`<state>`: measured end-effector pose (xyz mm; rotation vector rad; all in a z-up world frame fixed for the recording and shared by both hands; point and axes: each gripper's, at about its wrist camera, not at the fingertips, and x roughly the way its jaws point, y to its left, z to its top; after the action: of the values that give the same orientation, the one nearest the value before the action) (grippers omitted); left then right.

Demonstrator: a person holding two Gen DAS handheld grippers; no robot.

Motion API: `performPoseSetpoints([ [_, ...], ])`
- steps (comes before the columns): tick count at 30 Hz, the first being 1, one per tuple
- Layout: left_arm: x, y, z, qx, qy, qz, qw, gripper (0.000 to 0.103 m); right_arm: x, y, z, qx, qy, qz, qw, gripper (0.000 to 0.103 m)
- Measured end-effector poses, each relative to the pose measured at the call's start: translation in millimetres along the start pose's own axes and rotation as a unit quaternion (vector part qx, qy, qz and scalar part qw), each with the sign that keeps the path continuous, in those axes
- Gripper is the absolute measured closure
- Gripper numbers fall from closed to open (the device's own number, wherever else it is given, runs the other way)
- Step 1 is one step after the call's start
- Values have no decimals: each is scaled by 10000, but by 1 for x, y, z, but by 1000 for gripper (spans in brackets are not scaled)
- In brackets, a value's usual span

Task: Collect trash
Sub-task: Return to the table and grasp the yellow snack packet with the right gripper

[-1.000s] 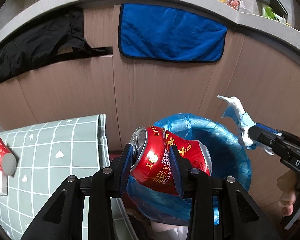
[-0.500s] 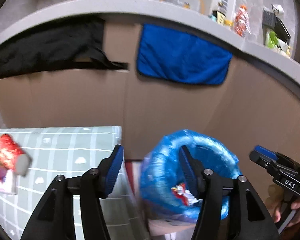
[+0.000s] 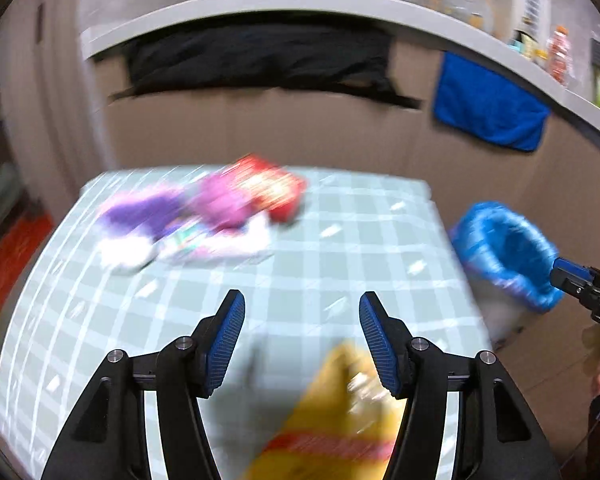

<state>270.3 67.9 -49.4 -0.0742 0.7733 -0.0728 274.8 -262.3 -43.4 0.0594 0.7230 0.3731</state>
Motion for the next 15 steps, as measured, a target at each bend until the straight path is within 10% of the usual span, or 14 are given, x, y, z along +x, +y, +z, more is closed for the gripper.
performPoseSetpoints([
  [5,-20,44,-44,-118,170,-65,9998,57,30,72,-13,-290,476,668,9962,60],
  [15,-20,38,-109,-113,828,-1386,9868,87,75,131,-46,-363,1333,1046,9849,61],
])
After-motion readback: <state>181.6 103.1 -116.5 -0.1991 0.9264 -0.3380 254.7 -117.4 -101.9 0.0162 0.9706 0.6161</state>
